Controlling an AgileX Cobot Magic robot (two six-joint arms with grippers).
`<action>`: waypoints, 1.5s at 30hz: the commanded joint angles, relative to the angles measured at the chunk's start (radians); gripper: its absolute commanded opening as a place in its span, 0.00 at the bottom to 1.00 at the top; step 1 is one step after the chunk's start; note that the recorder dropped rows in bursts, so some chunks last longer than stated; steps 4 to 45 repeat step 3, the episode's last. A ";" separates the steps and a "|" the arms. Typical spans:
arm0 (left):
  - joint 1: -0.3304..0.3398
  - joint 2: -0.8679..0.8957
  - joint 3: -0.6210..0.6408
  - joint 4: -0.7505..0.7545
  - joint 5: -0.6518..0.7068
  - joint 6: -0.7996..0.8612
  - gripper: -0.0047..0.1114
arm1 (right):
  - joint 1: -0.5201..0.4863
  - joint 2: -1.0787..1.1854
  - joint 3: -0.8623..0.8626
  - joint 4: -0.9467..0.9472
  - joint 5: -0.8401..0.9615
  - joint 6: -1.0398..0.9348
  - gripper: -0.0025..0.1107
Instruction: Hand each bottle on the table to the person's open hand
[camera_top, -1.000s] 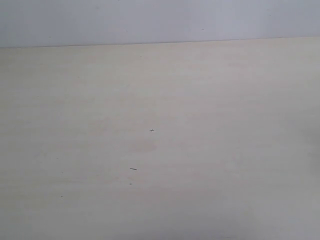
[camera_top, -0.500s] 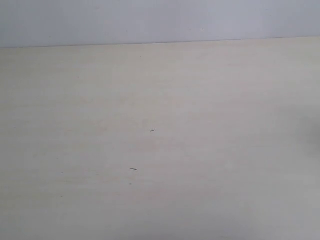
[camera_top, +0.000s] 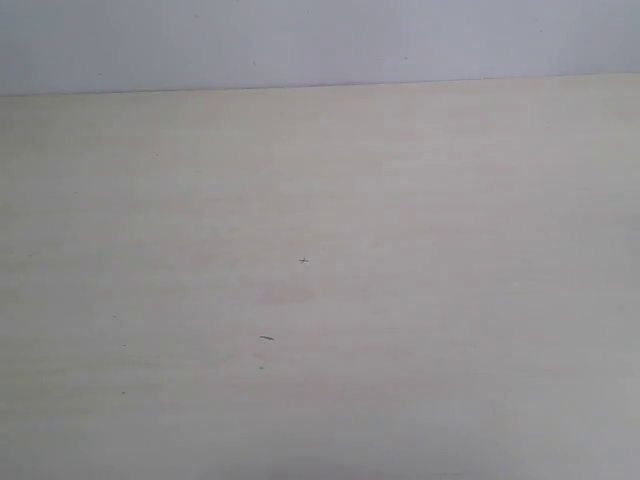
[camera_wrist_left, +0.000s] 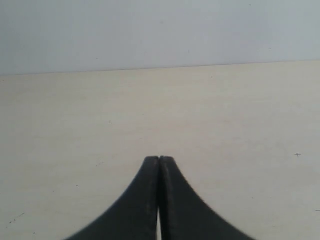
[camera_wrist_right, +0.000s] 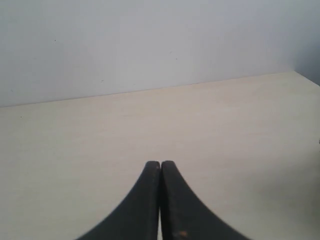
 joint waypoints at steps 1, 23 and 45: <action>0.004 -0.005 0.004 -0.008 -0.007 -0.006 0.04 | 0.003 -0.006 0.004 -0.004 -0.008 0.000 0.02; 0.004 -0.005 0.004 -0.008 -0.007 -0.006 0.04 | 0.003 -0.006 0.004 -0.004 -0.008 0.000 0.02; 0.004 -0.005 0.004 -0.008 -0.007 -0.006 0.04 | 0.003 -0.006 0.004 -0.004 -0.008 0.000 0.02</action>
